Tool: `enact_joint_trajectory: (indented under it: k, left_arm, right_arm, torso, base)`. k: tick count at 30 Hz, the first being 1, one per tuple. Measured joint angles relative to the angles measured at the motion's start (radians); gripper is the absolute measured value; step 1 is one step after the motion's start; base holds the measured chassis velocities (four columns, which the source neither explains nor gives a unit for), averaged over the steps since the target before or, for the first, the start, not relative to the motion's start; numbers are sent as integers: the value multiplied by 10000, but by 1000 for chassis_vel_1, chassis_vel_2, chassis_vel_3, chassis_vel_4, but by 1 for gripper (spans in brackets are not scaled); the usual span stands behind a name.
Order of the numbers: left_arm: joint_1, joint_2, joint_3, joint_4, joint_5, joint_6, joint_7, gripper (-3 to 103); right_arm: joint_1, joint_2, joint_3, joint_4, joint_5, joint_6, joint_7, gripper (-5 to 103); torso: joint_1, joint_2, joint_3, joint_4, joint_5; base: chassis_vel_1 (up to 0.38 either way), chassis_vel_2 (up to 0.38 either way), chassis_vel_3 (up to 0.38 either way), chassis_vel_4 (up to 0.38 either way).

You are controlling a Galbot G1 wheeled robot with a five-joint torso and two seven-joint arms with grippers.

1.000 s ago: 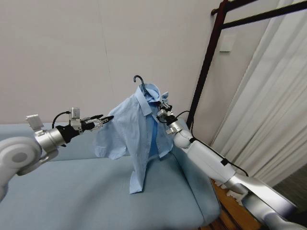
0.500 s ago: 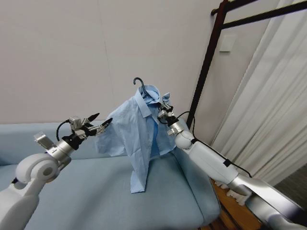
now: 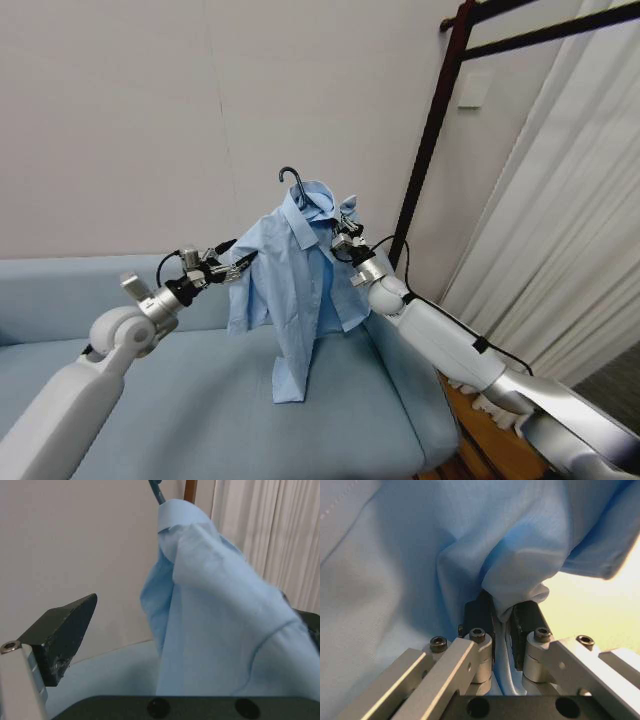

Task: Pick up the clothes from the sofa and hang them on the clothes hanger.

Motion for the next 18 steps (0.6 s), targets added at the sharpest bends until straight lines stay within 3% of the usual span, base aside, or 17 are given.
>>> enact_joint_trajectory:
  k: [6,9,18]
  left_arm:
    - [-953,740,485,-352,-1185,879,-718,100]
    - [-1037,1125,492,-553,-1478,1059,-888,100]
    - [-219,2660,-451,-1662,-2819,1514,-1626,100]
  right_arm:
    - [37,-95,31,-113,155,41,-28,8]
    - [37,-179,64,-149,250,60,-48,8]
    - [36,-299,179,-444,240,196,-108,8]
  torso:
    - [-1,0,0,5,0]
    - [0,0,0,5,0]
    - [-2,2,-1,7,-1]
  base:
    - [0,0,0,0]
    - [0,0,0,0]
    - [0,0,0,0]
